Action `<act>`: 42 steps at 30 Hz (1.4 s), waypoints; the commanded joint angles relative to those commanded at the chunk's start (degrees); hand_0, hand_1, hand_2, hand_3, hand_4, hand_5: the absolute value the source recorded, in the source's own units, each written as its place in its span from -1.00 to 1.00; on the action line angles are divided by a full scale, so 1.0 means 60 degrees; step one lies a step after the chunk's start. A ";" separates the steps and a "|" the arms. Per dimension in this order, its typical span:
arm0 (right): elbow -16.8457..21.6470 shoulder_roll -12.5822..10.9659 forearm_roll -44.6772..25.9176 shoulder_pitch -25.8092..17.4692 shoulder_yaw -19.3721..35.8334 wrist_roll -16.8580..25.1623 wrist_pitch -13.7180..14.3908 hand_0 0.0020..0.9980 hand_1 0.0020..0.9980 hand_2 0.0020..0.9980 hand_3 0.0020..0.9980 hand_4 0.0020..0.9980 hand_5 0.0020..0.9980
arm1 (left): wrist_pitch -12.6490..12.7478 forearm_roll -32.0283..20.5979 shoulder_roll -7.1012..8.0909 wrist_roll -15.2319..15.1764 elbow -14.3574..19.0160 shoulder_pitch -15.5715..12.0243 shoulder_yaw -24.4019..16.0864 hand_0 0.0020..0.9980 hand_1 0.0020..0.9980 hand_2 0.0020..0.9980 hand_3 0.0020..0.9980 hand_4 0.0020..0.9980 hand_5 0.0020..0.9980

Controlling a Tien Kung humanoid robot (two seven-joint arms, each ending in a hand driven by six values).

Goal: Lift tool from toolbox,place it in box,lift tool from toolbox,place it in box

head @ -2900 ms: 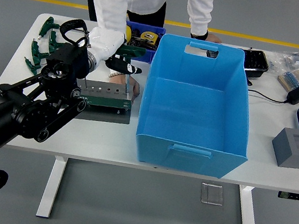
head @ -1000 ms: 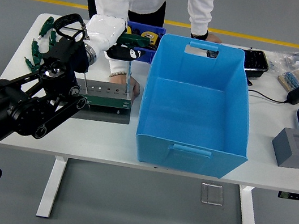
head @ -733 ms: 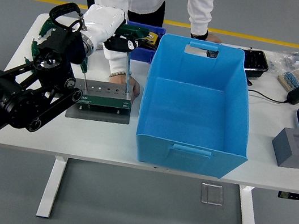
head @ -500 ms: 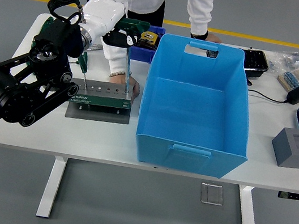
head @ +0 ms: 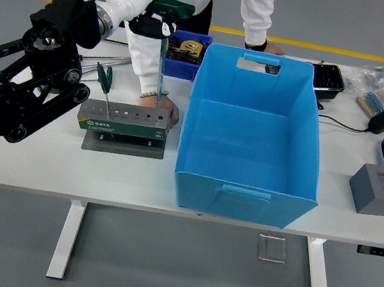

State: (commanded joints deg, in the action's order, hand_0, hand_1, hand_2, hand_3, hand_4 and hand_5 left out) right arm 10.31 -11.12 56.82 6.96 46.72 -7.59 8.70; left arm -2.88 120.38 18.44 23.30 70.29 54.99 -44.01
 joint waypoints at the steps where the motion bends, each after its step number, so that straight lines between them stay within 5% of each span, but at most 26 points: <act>1: 0.0000 0.0006 0.0009 -0.0010 0.0022 -0.0005 0.0005 0.18 0.11 0.29 0.18 0.62 0.68 | -0.0031 -0.0015 0.0065 0.0017 0.0063 0.0077 0.0011 -0.89 -1.00 -1.00 -0.97 0.31 0.00; 11: 0.0000 0.0006 0.0036 -0.0051 0.0008 -0.0013 0.0009 0.18 0.11 0.29 0.18 0.62 0.68 | -0.0051 0.0076 0.0055 0.0083 0.0684 0.0506 -0.0380 -0.89 -1.00 -1.00 -0.96 0.31 -0.04; 19: 0.0000 -0.0006 -0.0080 -0.0013 -0.0094 0.0004 0.0028 0.18 0.11 0.29 0.18 0.62 0.68 | 0.0334 -0.0166 -0.0743 -0.0015 0.1515 0.0646 -0.0309 -0.89 -1.00 -1.00 -0.96 0.31 -0.04; 25: 0.0000 -0.0046 -0.0204 0.0049 -0.0178 0.0044 0.0042 0.18 0.11 0.29 0.18 0.62 0.68 | 0.0581 -0.0571 -0.1478 -0.0186 0.1826 0.0695 0.0592 -0.89 -1.00 -1.00 -0.96 0.31 -0.04; 38: 0.0000 -0.0173 -0.0283 0.0171 -0.0253 0.0129 0.0102 0.18 0.10 0.28 0.18 0.62 0.68 | 0.1371 -0.1583 -0.2290 -0.1374 0.0491 0.0845 0.3412 -0.89 -1.00 -1.00 -0.95 0.31 -0.06; 42: 0.0000 -0.0208 -0.0250 0.0206 -0.0274 0.0137 0.0088 0.17 0.10 0.28 0.18 0.62 0.68 | 0.1121 -0.1847 -0.2396 -0.1692 0.0117 0.0879 0.3720 -0.88 -1.00 -0.97 -0.91 0.34 -0.04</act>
State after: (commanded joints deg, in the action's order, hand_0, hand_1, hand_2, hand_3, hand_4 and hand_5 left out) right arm 10.31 -12.37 55.32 8.19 45.07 -6.77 9.23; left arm 3.84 109.30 4.07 13.15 71.00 60.27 -21.69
